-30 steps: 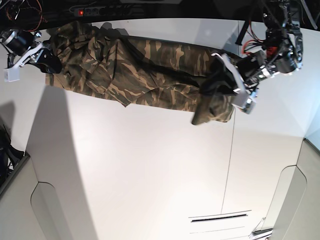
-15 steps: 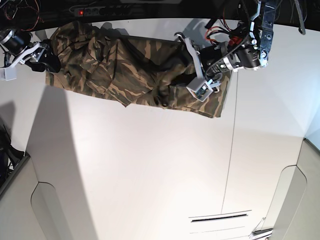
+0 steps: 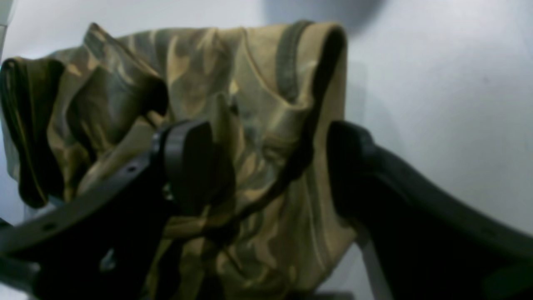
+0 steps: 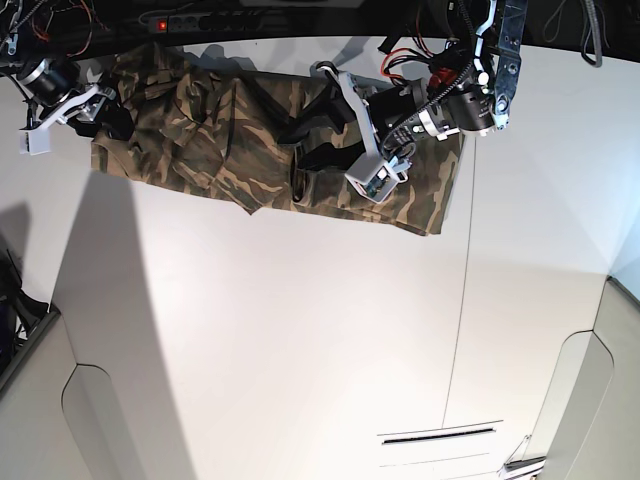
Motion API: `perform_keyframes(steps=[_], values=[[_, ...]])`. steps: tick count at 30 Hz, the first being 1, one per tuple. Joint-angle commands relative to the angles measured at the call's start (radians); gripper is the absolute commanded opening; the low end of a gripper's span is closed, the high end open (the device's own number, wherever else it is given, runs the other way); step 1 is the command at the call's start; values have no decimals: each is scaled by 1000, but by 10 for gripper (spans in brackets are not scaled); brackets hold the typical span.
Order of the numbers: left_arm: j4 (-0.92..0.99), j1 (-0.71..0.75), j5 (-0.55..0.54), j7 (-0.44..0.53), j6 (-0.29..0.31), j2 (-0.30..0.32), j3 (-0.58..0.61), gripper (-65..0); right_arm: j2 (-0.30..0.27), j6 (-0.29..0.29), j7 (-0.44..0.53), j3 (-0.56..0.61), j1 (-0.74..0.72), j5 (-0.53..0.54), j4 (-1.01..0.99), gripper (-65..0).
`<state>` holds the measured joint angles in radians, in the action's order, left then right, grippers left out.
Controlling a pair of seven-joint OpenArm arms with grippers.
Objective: Fold the T-shirt properly
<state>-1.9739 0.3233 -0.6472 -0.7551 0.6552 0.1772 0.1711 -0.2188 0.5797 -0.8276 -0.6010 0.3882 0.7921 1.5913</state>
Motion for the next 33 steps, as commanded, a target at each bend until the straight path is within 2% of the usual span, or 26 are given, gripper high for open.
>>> perform_keyframes(steps=[1,11,13,17,18,28,33], values=[[-16,-5,-18,18,3,0,-1,-340,-14,0,13,3,0,7,3,-222],[-16,-5,-18,6,4,0,-2,-341,-13,2,12,6,-3,45,-8,-233],[-16,-9,-17,6,6,0,-3,-341,-13,2,7,6,-3,44,-8,-309],[-16,-17,-17,2,8,0,-30,-341,-13,2,-13,6,-3,46,-8,-601],[-16,-19,-16,2,8,0,-42,-341,-14,2,-13,6,-3,46,-8,-650],[-16,-24,-17,-15,8,1,-258,-341,-24,4,-41,5,-67,45,-8,-650],[-16,-24,-16,-65,11,1,-374,-341,-74,4,-44,3,-101,42,-7,-650]])
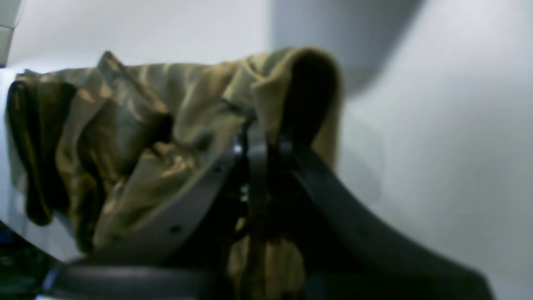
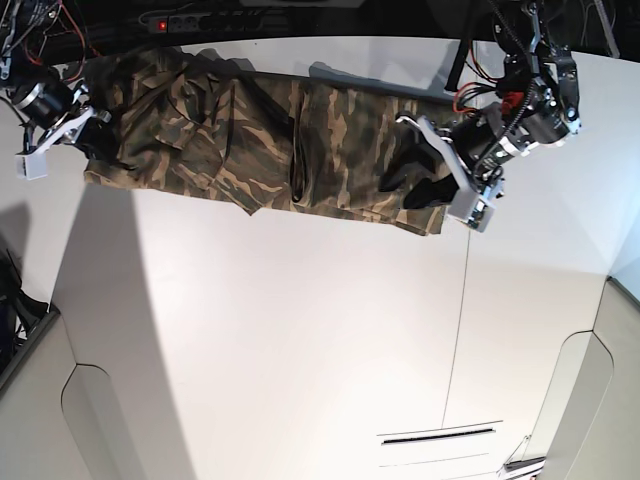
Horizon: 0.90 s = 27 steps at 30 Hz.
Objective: Fold the T-shirt properly
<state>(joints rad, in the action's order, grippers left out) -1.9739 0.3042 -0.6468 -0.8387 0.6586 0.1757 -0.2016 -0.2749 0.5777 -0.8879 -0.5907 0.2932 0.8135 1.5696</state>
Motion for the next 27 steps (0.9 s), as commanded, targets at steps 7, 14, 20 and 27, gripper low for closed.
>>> perform_keyframes(steps=[7,14,20,27], values=[[-16,-2,-19,19,7,7,-106,-341,-77,5,16,-10,-18,16,15,-650],[-16,-2,-37,19,7,7,-105,-341,-71,1,13,-10,-18,-48,15,-209],[-16,-2,-37,19,7,7,-105,-341,-71,-1,13,-9,-17,-64,-45,-209],[-16,-2,-37,19,7,6,-105,-341,-71,15,10,-5,-13,13,-108,-210]])
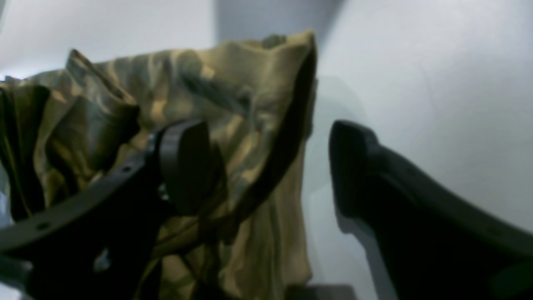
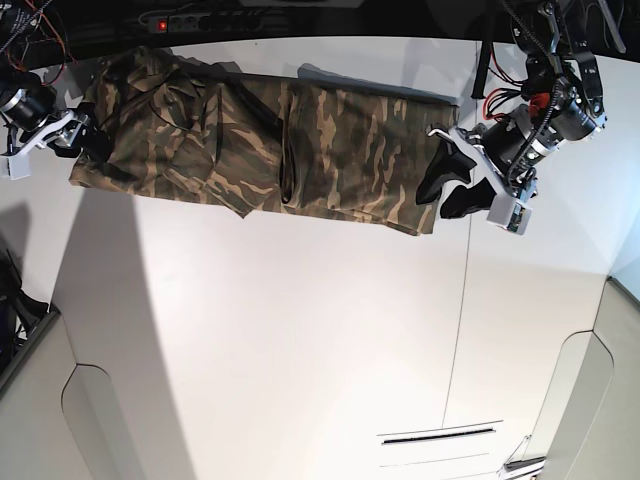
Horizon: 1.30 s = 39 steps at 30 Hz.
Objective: Fold the T-shirt properly
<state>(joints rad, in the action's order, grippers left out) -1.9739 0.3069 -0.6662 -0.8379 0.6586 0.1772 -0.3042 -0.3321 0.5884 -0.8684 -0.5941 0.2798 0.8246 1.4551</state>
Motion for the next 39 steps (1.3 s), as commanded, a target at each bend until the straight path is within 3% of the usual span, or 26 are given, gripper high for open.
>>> perform_keyframes(steps=[1,3,6,11,15,21,27,32,39], values=[[-16,-4,-18,18,7,5,-3,-341,-14,11,-18,3,0,8,7,-216],[-16,-5,-18,18,7,5,-3,-340,-14,14,-40,19,0,34,7,-243],[-16,-5,-18,19,7,5,-3,-340,-14,14,-56,67,0,55,7,-343],[-16,-5,-16,18,7,5,-3,-341,-14,10,-54,127,0,55,7,-639],[-16,-5,15,18,6,6,-5,-341,-17,10,-51,108,-11,55,10,-650],[-16,-5,27,0,6,6,-68,-341,-41,10,-64,-31,-55,55,42,-650],[-16,2,-30,-50,7,5,-101,-341,-200,9,-80,-58,-109,63,76,-650],[-16,52,-105,-62,7,0,-98,-341,-303,3,-203,-58,-207,181,116,-650],[-16,146,-103,-62,8,0,13,-341,-279,3,-237,-52,-254,231,298,-650]])
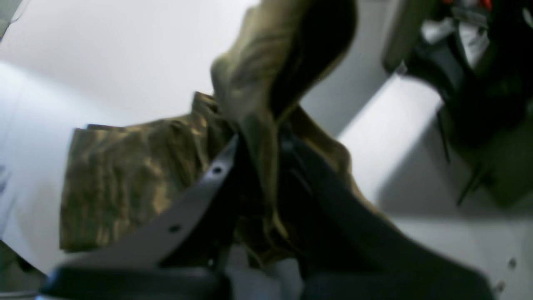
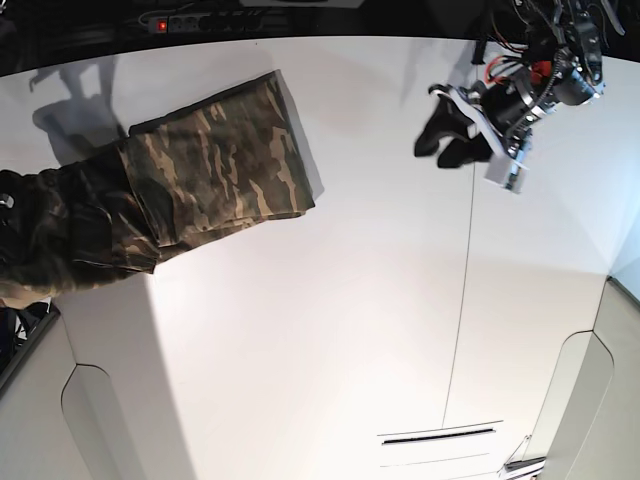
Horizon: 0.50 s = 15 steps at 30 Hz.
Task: Fold the T-shirt properly
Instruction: 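Lift the strip with the right gripper and fold it onto the stack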
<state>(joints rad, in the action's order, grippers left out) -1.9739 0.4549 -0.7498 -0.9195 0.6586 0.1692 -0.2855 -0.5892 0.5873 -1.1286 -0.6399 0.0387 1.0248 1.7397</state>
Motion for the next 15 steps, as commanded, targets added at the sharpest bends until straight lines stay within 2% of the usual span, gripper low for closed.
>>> perform_keyframes(steps=[1,7,10,15], values=[[-15,6,-19,20,8,8,24,-341,-5,4,17,-3,-13,31,50,-650],[-14,13,-10,30,7,8,196,-341,142,4,9,97,36,-4,288,-650],[-14,10,21,44,7,8,261,-341,237,3,15,203,102,-39,372,-650],[-14,11,74,74,7,8,326,-341,381,3,101,408,190,-170,372,-650]])
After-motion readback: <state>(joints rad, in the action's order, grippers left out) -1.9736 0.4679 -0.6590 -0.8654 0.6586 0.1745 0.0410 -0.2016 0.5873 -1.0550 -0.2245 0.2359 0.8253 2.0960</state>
